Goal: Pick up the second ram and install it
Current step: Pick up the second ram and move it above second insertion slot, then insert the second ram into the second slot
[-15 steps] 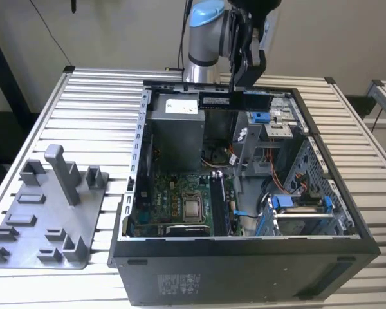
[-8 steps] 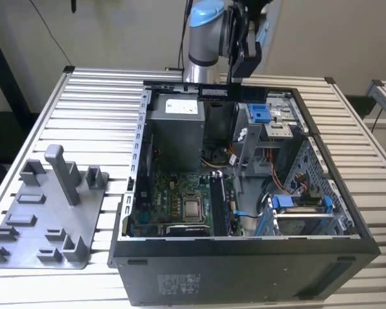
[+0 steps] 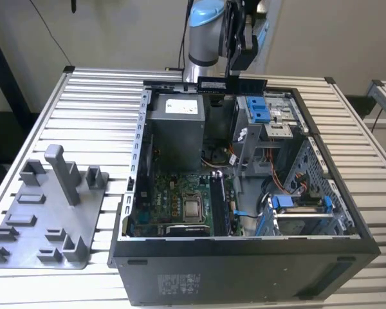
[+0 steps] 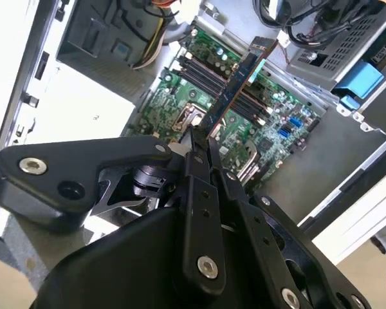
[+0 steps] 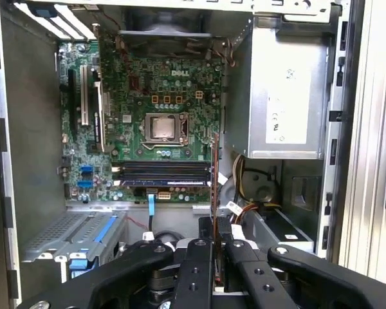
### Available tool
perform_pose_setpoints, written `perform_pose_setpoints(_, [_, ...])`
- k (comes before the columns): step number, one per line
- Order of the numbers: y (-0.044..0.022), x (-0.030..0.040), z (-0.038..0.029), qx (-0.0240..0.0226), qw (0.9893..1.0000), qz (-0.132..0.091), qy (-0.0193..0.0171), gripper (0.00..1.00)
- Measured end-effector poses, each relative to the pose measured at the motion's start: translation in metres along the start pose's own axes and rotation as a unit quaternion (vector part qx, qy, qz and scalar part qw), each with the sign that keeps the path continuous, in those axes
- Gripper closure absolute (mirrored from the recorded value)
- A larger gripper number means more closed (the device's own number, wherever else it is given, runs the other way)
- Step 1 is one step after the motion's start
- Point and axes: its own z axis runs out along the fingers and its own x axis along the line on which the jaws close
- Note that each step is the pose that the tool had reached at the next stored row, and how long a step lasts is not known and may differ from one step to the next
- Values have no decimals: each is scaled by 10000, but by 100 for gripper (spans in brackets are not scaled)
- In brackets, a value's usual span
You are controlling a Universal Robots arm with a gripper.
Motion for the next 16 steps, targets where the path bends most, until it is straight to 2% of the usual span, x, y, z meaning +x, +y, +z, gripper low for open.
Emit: perform_pose_setpoints(16, [1, -5, 0, 3, 10000, 47, 1, 86])
